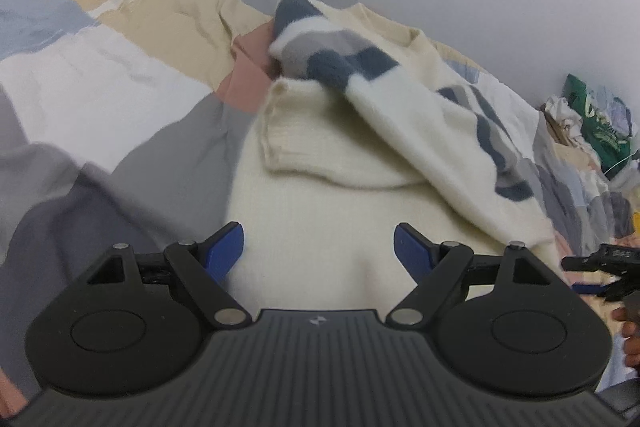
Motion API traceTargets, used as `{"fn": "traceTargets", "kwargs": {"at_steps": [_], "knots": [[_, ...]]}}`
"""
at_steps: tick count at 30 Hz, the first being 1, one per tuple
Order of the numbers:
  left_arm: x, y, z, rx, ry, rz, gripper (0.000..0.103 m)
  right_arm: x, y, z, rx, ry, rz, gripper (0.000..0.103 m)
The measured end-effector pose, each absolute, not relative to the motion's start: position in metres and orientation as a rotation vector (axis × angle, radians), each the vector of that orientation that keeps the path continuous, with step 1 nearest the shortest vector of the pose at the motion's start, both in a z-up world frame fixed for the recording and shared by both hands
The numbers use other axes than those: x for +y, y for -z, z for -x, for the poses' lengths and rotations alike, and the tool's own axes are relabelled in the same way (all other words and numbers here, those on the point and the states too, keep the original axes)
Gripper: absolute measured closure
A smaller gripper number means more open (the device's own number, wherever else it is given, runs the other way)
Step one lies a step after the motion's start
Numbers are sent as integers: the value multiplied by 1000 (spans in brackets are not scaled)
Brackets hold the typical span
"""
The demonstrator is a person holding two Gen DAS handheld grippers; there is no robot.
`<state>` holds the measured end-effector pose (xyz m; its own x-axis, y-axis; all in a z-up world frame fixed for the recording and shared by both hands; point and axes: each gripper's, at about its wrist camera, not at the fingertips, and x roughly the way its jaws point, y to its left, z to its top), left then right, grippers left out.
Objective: Fold large clothes
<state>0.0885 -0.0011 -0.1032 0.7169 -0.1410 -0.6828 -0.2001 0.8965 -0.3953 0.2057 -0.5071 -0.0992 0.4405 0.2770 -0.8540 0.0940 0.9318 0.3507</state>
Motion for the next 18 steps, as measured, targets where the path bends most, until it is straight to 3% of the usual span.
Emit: {"fn": "traceTargets", "kwargs": {"at_steps": [7,14,18], "knots": [[16,111,-68,825,-17,671,16,-550,142,-208,1198,-22,-718,19],[38,136,-73,879,40,920,16,-530,144,-212,1222,-190,-749,17],[40,134,-69,813,135,993,16,-509,134,-211,1220,-352,-714,16]]}}
